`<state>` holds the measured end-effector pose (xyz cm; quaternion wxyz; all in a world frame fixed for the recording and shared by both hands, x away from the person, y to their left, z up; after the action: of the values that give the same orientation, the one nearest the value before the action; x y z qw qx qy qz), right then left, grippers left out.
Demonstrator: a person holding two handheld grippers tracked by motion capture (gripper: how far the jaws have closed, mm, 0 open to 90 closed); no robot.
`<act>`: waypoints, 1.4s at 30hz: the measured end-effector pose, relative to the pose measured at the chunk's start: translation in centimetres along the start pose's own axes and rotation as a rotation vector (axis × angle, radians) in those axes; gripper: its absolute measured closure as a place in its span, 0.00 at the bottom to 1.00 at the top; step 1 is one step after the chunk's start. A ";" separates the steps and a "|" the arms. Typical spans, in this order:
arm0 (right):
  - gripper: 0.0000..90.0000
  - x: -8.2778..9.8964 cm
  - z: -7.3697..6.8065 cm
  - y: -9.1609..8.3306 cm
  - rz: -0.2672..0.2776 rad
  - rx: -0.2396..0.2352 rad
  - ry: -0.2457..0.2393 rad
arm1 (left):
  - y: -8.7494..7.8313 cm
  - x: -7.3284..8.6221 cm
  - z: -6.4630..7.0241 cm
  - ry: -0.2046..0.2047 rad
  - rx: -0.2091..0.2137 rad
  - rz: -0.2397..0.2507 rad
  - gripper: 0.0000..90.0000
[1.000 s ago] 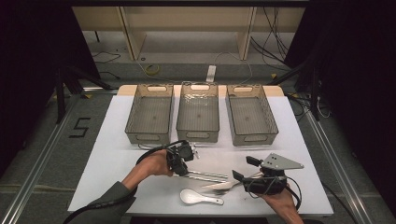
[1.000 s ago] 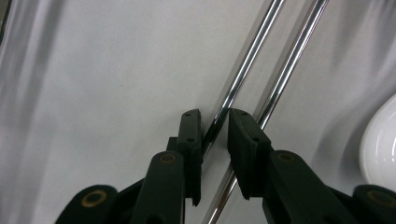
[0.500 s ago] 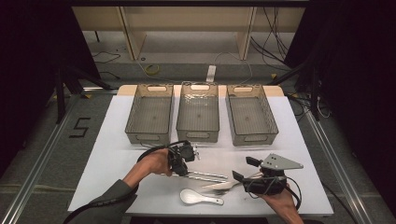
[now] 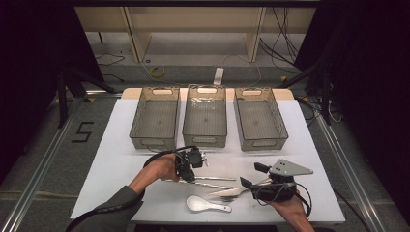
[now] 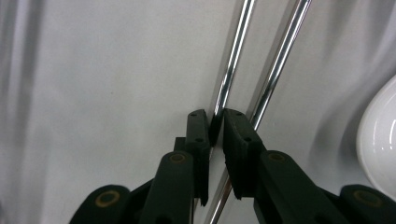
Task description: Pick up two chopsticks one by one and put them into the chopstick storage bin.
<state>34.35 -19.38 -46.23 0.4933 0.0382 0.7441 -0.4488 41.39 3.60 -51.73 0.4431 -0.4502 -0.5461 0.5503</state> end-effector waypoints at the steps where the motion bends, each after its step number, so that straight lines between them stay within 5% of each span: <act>1: 0.30 0.0 0.0 0.0 -0.001 -0.001 -0.001 | 0.0 0.0 0.0 0.002 0.000 0.003 0.90; 20: 0.30 0.0 -0.2 0.1 -0.011 -0.004 -0.011 | 0.0 0.0 0.2 0.035 -0.009 0.015 0.95; 32: 0.30 -0.1 -0.1 0.0 -0.006 -0.002 -0.012 | -0.7 0.2 -0.1 0.003 -0.050 0.035 0.95; 42: 0.30 -0.1 -0.1 0.0 -0.006 -0.002 -0.013 | -2.9 0.4 -0.3 -0.045 -0.084 0.101 0.95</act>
<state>34.30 -19.29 -46.12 0.4968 0.0326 0.7416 -0.4496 41.55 4.05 -48.80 0.3829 -0.4831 -0.5550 0.5585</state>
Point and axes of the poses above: each handheld gripper's, and its own axes: y roughly forward along the jaws, x roughly out of its underside, z roughly to its right, the point moved 6 cm from there along y, roughly forward along the jaws, and after that the axes turned 11 degrees about -z, right-handed, at the moved point
